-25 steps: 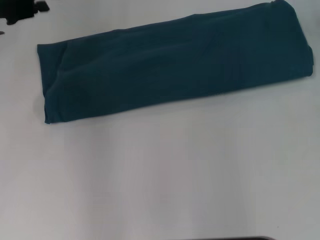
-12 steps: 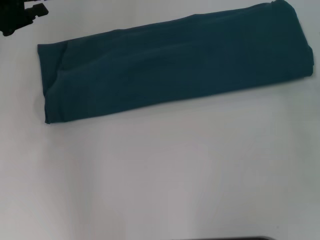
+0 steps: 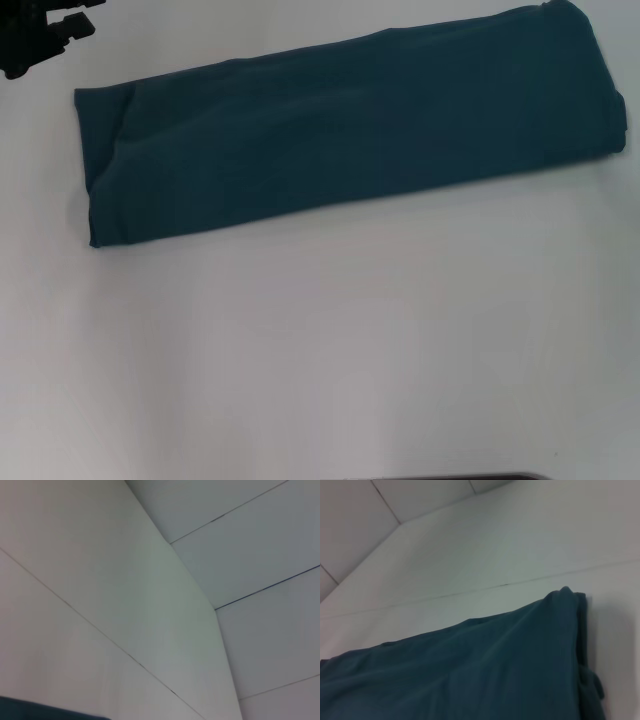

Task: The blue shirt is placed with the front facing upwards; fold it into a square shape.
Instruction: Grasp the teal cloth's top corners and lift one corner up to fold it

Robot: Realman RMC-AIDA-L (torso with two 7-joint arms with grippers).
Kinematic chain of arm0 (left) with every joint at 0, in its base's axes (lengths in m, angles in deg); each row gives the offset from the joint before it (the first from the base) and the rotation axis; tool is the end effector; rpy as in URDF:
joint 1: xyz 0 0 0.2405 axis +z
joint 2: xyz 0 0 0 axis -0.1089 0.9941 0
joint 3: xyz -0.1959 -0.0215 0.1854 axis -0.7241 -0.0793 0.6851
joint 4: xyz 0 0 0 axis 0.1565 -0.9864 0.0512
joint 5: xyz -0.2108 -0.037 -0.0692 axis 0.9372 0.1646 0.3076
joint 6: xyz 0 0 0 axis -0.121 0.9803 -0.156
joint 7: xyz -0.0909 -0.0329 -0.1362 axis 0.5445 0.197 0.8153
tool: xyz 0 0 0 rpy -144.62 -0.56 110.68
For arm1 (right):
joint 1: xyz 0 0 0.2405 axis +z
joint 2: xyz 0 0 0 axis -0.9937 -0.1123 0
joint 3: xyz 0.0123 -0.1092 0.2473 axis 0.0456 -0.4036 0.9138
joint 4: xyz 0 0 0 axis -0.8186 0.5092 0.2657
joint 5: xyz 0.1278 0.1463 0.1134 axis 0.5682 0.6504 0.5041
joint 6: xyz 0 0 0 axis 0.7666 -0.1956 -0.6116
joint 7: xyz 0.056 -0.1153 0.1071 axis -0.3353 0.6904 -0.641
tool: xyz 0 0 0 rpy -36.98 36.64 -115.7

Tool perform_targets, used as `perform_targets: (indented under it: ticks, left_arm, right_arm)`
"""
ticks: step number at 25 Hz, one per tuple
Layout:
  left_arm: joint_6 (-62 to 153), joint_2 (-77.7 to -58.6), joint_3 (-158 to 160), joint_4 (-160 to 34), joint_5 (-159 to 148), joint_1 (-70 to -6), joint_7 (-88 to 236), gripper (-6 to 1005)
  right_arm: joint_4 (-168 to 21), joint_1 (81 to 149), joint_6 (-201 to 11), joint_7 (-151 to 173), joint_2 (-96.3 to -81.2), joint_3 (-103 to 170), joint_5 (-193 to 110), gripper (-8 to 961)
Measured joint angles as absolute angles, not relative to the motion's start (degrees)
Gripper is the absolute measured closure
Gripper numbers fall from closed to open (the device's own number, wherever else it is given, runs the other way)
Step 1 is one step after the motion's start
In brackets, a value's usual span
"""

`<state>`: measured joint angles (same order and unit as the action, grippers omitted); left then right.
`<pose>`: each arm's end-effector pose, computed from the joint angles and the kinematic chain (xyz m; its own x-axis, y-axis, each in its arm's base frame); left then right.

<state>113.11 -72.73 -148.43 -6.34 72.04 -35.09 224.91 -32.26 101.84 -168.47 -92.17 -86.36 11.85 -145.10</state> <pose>-0.2824 0.4118 0.0577 -0.1172 0.7255 0.6782 0.9702 -0.0621 0.2341 0.3988 0.3275 0.0980 0.4419 -0.6508 -0.6175 -0.8964 -0.3470 -0.2758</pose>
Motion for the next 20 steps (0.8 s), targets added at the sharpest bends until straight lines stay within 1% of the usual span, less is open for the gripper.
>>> perform_targets:
  ticks: [2,4,6,7,8,9,12,13,14,15,16,20]
  left_arm:
    - [113.1,-72.77,-148.4,-6.4,72.1,-35.1,224.9,570]
    - [113.2,-72.80,-148.4,-6.4,72.1,-35.2,224.9,570]
    - [113.2,-72.80,-148.4,-6.4,72.2,-35.4,225.1,570]
    - [113.7,-72.80,-148.4,-6.1,72.6,-35.5,225.2,570]
    - [113.7,-72.80,-148.4,-6.0,72.7,-35.5,225.2,570]
    - [114.1,-72.80,-148.4,-5.9,73.2,-35.6,225.1,570]
    - [114.5,-72.60,-148.0,-5.9,74.1,-35.7,224.8,570]
    - [114.6,-72.51,-147.9,-5.9,74.3,-35.7,224.8,570]
    - [114.8,-72.43,-147.8,-5.8,74.3,-35.8,224.7,570]
    - [115.0,-72.40,-147.8,-5.7,74.3,-35.9,224.7,570]
    - [115.2,-72.41,-147.8,-5.6,74.3,-36.0,224.5,571]
    - [115.7,-72.43,-147.8,-5.6,74.3,-36.0,223.8,571]
  right_arm:
    - [-32.2,102.6,-168.4,-93.9,-86.38,11.9,-145.3,20]
    - [-31.8,103.4,-169.0,-98.2,-85.96,11.8,-145.9,21]
    - [-30.7,104.4,-171.0,-103.9,-84.93,11.7,-146.9,21]
    - [-30.0,105.0,-172.5,-108.0,-84.18,11.7,-147.5,21]
    - [-29.1,105.7,-174.0,-112.3,-83.15,11.7,-148.2,21]
    - [-28.5,106.6,-175.8,-118.5,-81.53,11.8,-149.2,21]
    - [-28.2,109.7,-180.5,-128.3,-77.30,11.9,-153.8,22]
    - [-27.9,111.2,-181.7,-129.9,-76.37,12.0,-156.6,22]
    - [-27.4,113.1,-182.7,-131.2,-75.85,12.0,-161.1,22]
    - [-26.7,115.1,-183.1,-132.1,-75.63,12.0,-166.0,22]
    - [-26.1,117.1,-183.6,-132.4,-75.78,11.9,-172.2,23]
    - [-26.3,123.3,-182.9,-131.9,-77.81,11.6,-187.2,23]
